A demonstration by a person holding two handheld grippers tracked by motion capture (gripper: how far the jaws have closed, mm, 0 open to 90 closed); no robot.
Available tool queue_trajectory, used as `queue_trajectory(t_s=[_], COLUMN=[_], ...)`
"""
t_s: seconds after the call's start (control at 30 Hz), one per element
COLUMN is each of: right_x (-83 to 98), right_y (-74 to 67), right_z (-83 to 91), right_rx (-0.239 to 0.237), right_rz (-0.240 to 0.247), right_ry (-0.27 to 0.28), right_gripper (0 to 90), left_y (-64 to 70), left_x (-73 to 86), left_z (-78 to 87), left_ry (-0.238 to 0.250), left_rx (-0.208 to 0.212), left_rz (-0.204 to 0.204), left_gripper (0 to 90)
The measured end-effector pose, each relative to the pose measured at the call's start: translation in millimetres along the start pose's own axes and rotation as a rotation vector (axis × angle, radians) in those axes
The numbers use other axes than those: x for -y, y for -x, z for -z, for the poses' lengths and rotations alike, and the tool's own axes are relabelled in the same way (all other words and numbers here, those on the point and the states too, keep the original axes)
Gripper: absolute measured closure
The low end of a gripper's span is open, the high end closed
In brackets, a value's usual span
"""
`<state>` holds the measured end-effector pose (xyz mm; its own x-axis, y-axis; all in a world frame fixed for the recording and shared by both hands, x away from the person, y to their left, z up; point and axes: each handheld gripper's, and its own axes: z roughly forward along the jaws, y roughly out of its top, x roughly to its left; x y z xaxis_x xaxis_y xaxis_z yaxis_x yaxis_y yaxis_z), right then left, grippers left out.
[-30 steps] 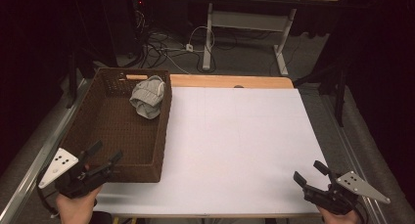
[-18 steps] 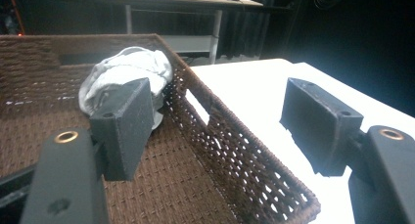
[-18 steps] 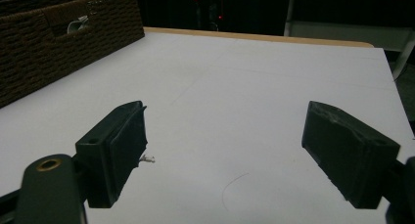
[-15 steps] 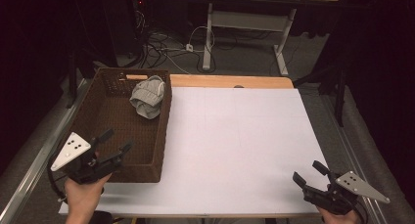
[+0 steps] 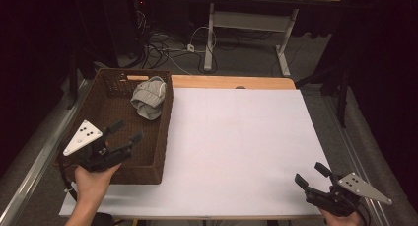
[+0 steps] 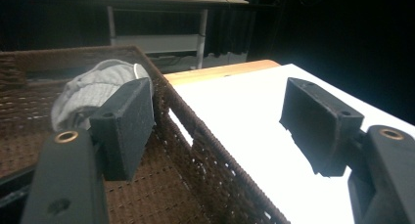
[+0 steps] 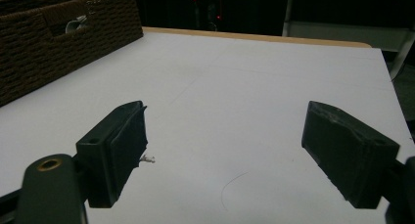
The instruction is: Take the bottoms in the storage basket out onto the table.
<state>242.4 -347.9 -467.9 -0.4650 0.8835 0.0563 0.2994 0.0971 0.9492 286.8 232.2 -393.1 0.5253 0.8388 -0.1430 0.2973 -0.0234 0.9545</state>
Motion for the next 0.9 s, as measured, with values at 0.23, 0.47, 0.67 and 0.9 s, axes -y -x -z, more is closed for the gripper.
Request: queue_trajectory(t_s=[0.23,0.47,0.67,0.9], right_x=[0.2,0.2,-0.3,0.1], right_y=[0.4,0.4,-2.0,-0.1], right_z=[-0.6,-0.9,-1.5,-2.6], right_rx=[-0.001,0.0,0.002,-0.002], right_rz=[-0.001,0.001,0.023,0.011], right_ry=[-0.004,-0.007,-0.01,-0.017], right_gripper=[17.7,18.1,18.4,18.4], left_y=[-2.5,-5.5,-5.5,-9.9], left_x=[-3.9,-10.5,-17.3,-19.6], left_z=[-10.7,-23.1,-32.5,-45.3], left_ry=[-0.011,-0.014,-0.012,-0.039], left_rx=[0.0,-0.002,0.004,0.002], left_rz=[-0.003,0.001,0.003,-0.008], left_gripper=[27.2,27.2,27.2,27.2])
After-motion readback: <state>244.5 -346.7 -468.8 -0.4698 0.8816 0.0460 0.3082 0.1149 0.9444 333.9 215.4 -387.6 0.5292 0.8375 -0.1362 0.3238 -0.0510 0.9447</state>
